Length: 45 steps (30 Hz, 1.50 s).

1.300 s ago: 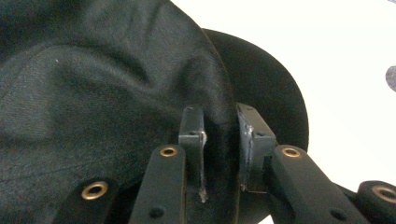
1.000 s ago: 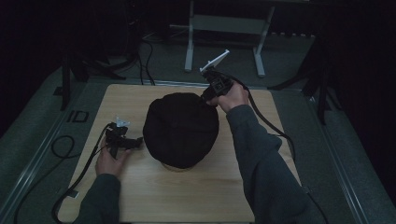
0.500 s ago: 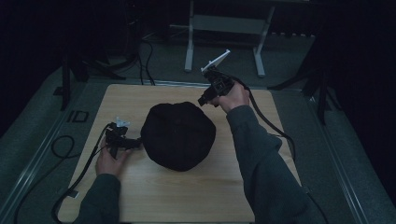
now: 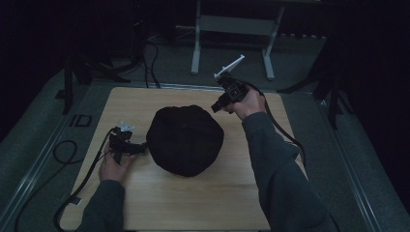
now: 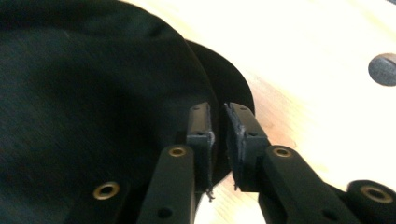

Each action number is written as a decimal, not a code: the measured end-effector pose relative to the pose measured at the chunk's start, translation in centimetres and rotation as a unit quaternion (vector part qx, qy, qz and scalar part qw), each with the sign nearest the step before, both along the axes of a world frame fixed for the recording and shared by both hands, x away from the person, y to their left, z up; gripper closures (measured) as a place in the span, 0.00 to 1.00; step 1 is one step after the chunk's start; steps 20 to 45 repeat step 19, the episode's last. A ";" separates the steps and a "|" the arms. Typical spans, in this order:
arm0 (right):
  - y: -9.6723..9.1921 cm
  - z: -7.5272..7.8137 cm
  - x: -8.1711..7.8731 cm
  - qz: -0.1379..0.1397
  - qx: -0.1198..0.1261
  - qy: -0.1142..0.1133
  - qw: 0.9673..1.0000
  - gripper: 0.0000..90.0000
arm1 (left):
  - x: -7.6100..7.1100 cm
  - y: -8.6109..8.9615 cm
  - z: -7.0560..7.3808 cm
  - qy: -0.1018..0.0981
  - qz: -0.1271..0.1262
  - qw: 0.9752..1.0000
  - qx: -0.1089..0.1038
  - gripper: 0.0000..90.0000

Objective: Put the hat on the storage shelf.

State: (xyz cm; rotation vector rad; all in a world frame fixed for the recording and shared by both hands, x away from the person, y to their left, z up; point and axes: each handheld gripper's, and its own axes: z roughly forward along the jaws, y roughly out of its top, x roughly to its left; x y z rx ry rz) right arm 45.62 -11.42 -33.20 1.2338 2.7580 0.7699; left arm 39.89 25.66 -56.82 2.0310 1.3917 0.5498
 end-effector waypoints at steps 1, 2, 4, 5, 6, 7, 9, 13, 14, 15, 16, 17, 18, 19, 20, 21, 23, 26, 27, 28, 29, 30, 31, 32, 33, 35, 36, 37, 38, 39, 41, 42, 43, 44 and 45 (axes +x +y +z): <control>-0.3 -0.1 -0.1 -0.001 -0.002 0.000 1.000 0.92 | 0.0 0.0 0.0 0.000 0.000 1.000 0.000 0.03; -0.3 -0.1 -0.1 -0.001 -0.002 0.000 1.000 0.92 | 0.0 0.0 0.0 0.000 0.000 1.000 0.000 0.03; -0.9 -0.2 -0.2 -0.002 -0.003 -0.002 1.000 0.94 | 0.0 0.0 0.0 0.000 0.000 1.000 0.000 0.03; -1.2 -0.3 -0.3 -0.001 -0.003 -0.003 1.000 0.95 | 0.0 0.0 0.0 0.000 0.000 1.000 0.000 0.03; -1.5 -0.3 -0.4 -0.002 -0.004 -0.004 1.000 0.96 | 0.0 0.0 0.0 0.000 0.000 1.000 0.000 0.03; -1.8 -0.4 -0.6 -0.003 -0.010 -0.008 1.000 0.97 | 0.0 0.0 0.0 0.000 0.000 1.000 0.000 0.03; -2.3 -0.7 -0.8 -0.003 -0.013 -0.010 1.000 0.98 | 0.0 0.0 0.0 0.000 0.000 1.000 0.000 0.03; -3.4 -1.5 -1.2 -0.007 -0.023 -0.011 1.000 1.00 | 0.0 0.0 0.0 0.000 0.000 1.000 0.000 0.03; -3.6 -1.7 -1.3 -0.007 -0.022 -0.011 1.000 1.00 | 0.0 0.0 0.0 -0.001 0.001 1.000 -0.001 0.03; -3.9 -1.9 -1.4 -0.010 -0.021 -0.011 1.000 1.00 | 0.0 0.0 0.0 -0.001 0.001 1.000 -0.001 0.03; -4.1 -2.2 -1.5 -0.011 -0.022 -0.011 1.000 1.00 | 0.0 0.0 0.0 -0.001 0.001 1.000 -0.001 0.03; -4.3 -2.4 -1.5 -0.012 -0.023 -0.010 1.000 1.00 | 0.0 0.0 0.0 -0.001 0.000 1.000 -0.001 0.03; -4.5 -2.7 -1.6 -0.013 -0.028 -0.012 0.999 1.00 | 0.0 0.0 0.0 -0.001 0.000 1.000 -0.001 0.03; -4.6 -3.0 -1.7 -0.014 -0.031 -0.014 0.999 1.00 | 0.0 0.0 0.0 -0.001 0.000 1.000 -0.001 0.03; -4.6 -3.0 -1.7 -0.014 -0.031 -0.014 0.999 1.00 | 0.0 0.0 0.0 -0.001 0.000 1.000 -0.001 0.03; -4.6 -3.0 -1.7 -0.014 -0.031 -0.014 0.999 1.00 | 0.0 0.0 0.0 -0.001 0.000 1.000 -0.001 0.03; -4.6 -3.0 -1.7 -0.014 -0.031 -0.014 0.999 1.00 | 0.0 0.0 0.0 -0.001 0.000 1.000 -0.001 0.03; -4.6 -3.0 -1.7 -0.014 -0.031 -0.014 0.999 1.00 | 0.0 0.0 0.0 -0.001 0.000 1.000 -0.001 0.03; -4.6 -3.0 -1.7 -0.014 -0.031 -0.014 0.999 1.00 | 0.0 0.0 0.0 -0.001 0.000 1.000 -0.001 0.03; -4.6 -3.0 -1.7 -0.014 -0.031 -0.014 0.999 1.00 | 0.0 0.0 0.0 -0.001 0.000 1.000 -0.001 0.03; -4.6 -3.0 -1.7 -0.014 -0.031 -0.014 0.999 1.00 | 0.0 0.0 0.0 -0.001 0.000 1.000 -0.001 0.03; -4.6 -3.0 -1.7 -0.014 -0.031 -0.014 0.999 1.00 | 0.0 0.0 0.0 -0.001 0.000 1.000 -0.001 0.03; -4.6 -3.0 -1.7 -0.014 -0.031 -0.014 0.999 1.00 | 0.0 0.0 0.0 -0.001 0.000 1.000 -0.001 0.03; -4.6 -3.0 -1.7 -0.014 -0.031 -0.014 0.999 1.00 | 0.0 0.0 0.0 -0.001 0.000 1.000 -0.001 0.03; -4.6 -3.0 -1.7 -0.014 -0.031 -0.014 0.999 1.00 | 0.0 0.0 0.0 -0.001 0.000 1.000 -0.001 0.03; -4.6 -3.0 -1.7 -0.014 -0.031 -0.014 0.999 1.00 | 0.0 0.0 0.0 -0.001 0.000 1.000 -0.001 0.03; -4.6 -3.0 -1.7 -0.014 -0.031 -0.014 0.999 1.00 | 0.0 0.0 0.0 -0.001 0.000 1.000 -0.001 0.03; -4.6 -3.0 -1.7 -0.014 -0.031 -0.014 0.999 1.00 | 0.0 0.0 0.0 -0.001 0.000 1.000 -0.001 0.03; -4.6 -3.0 -1.7 -0.014 -0.031 -0.014 0.999 1.00 | 0.0 0.0 0.0 -0.001 0.000 1.000 -0.001 0.03; -4.6 -3.0 -1.7 -0.014 -0.031 -0.014 0.999 1.00 | 0.0 0.0 0.0 -0.001 0.000 1.000 -0.001 0.03; -4.6 -3.0 -1.7 -0.014 -0.031 -0.014 0.999 1.00 | 0.0 0.0 0.0 -0.001 0.000 1.000 -0.001 0.03; -4.6 -3.0 -1.7 -0.014 -0.031 -0.014 0.999 1.00 | 0.0 0.0 0.0 -0.001 0.000 1.000 -0.001 0.03; -4.6 -3.0 -1.7 -0.014 -0.031 -0.014 0.999 1.00 | 0.0 0.0 0.0 -0.001 0.000 1.000 -0.001 0.03; -4.6 -3.0 -1.7 -0.014 -0.031 -0.014 0.999 1.00 | 0.0 0.0 0.0 -0.001 0.000 1.000 -0.001 0.03; -4.6 -3.0 -1.7 -0.014 -0.031 -0.014 0.999 1.00 | 0.0 0.0 0.0 -0.001 0.000 1.000 -0.001 0.03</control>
